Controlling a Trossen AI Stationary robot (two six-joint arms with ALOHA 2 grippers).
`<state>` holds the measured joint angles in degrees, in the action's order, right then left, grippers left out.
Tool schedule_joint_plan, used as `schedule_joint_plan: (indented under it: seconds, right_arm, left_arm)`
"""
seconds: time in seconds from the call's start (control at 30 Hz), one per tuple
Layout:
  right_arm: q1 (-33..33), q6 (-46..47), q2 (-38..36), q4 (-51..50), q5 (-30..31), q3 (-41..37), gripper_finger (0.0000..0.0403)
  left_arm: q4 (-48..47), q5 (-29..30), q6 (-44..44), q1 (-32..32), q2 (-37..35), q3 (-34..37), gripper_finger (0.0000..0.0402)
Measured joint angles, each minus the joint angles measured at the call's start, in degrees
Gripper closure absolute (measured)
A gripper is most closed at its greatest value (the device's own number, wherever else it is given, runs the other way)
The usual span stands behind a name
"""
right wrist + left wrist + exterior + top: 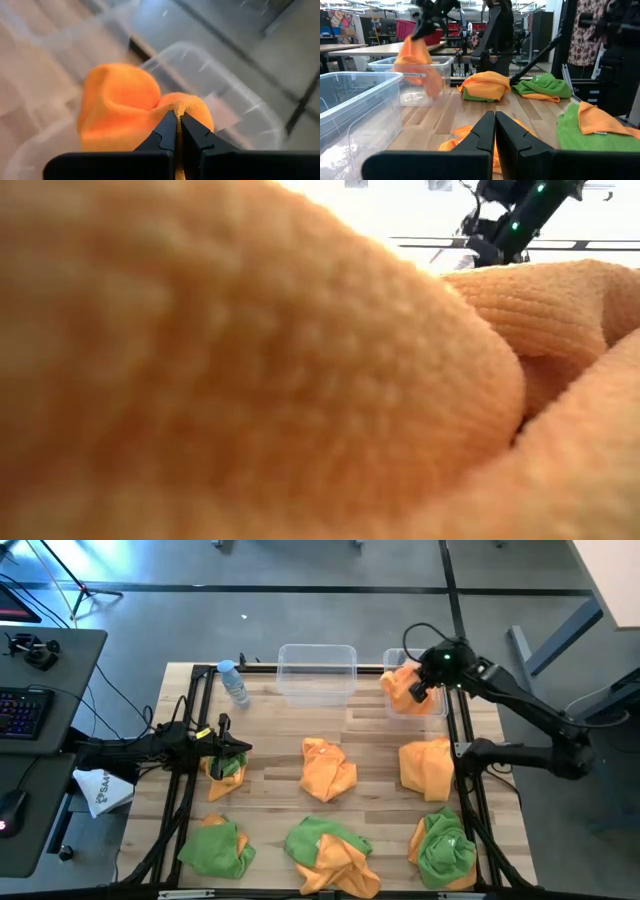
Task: Sort microfiber towel by color & place in baskets
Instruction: Put the yellow towel into the right transparent bin
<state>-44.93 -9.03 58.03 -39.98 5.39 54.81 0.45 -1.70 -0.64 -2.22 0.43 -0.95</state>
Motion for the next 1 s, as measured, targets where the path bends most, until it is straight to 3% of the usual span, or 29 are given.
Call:
schedule_joint_plan:
  seconds: [0.17,0.3,0.47,0.6,0.83,1.0]
  right_arm:
    - [-0.5,0.6,5.3,-3.4,-0.6,-0.4,0.0402]
    - [-0.5,5.2,7.8,-5.3,2.3,-0.4,0.0392]
    - [-0.5,6.9,8.5,-7.6,-0.6,-0.4,0.0354]
    - [-0.5,10.7,8.2,-7.9,0.6,0.2,0.0312]
    - [-0.4,21.2,8.2,-14.9,0.4,7.5,0.0263]
    - [3.1,30.0,7.7,-20.6,0.6,13.4,0.0283]
  left_arm:
    - [0.0,0.0,0.0,0.0,0.0,0.0,0.0402]
    - [0.0,0.0,0.0,0.0,0.0,0.0,0.0401]
    - [0.0,0.0,0.0,0.0,0.0,0.0,0.0402]
    - [0.0,0.0,0.0,0.0,0.0,0.0,0.0402]
    - [0.0,0.0,0.0,0.0,0.0,0.0,0.0402]
    - [0.0,0.0,0.0,0.0,0.0,0.0,0.0402]
